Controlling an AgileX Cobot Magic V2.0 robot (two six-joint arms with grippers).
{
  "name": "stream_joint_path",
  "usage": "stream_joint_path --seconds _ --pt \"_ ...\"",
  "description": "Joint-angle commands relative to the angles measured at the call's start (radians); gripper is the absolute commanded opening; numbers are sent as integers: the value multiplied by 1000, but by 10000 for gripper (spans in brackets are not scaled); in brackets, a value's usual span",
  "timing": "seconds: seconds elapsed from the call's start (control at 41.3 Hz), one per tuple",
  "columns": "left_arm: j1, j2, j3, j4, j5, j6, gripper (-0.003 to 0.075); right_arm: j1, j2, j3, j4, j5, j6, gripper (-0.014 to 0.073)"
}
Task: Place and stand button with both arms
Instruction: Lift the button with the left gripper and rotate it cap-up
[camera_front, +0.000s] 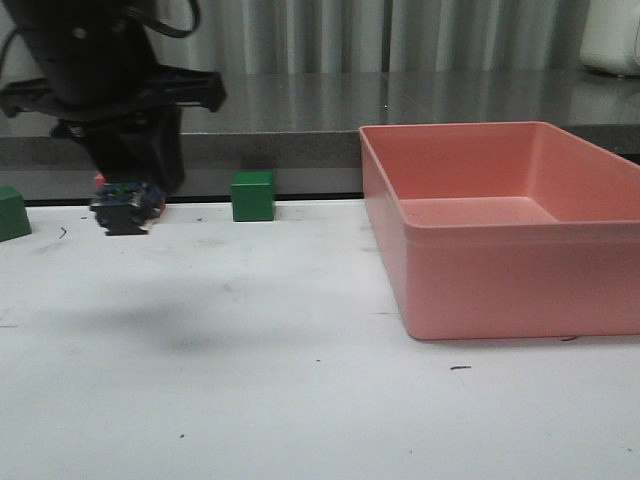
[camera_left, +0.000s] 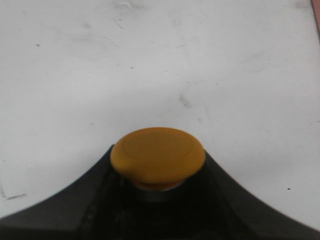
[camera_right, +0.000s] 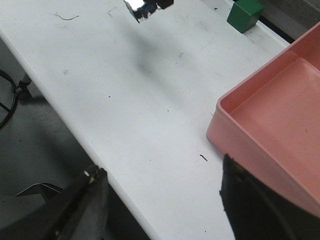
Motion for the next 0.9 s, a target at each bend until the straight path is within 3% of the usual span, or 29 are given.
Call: stream_joint_path --seconds 0.0,0.242,0.339,0.436,0.726,0.872 --pt "48 -135 77 1 -120 69 152 -3 -6 -25 -4 -69 -7 498" --pt "209 -275 261 -62 -306 229 151 -3 -6 -25 -4 -69 -7 498" --pt "252 -327 333 -153 -436 355 151 -3 -6 -25 -4 -69 -7 498" --pt "243 -379 411 -202 -588 449 151 -3 -6 -25 -4 -69 -7 498" --pt "200 -465 668 -182 -1045 449 150 -3 -6 -25 -4 -69 -7 498" --pt "198 -463 720 -152 -1054 443 150 -3 -6 -25 -4 -69 -7 498"
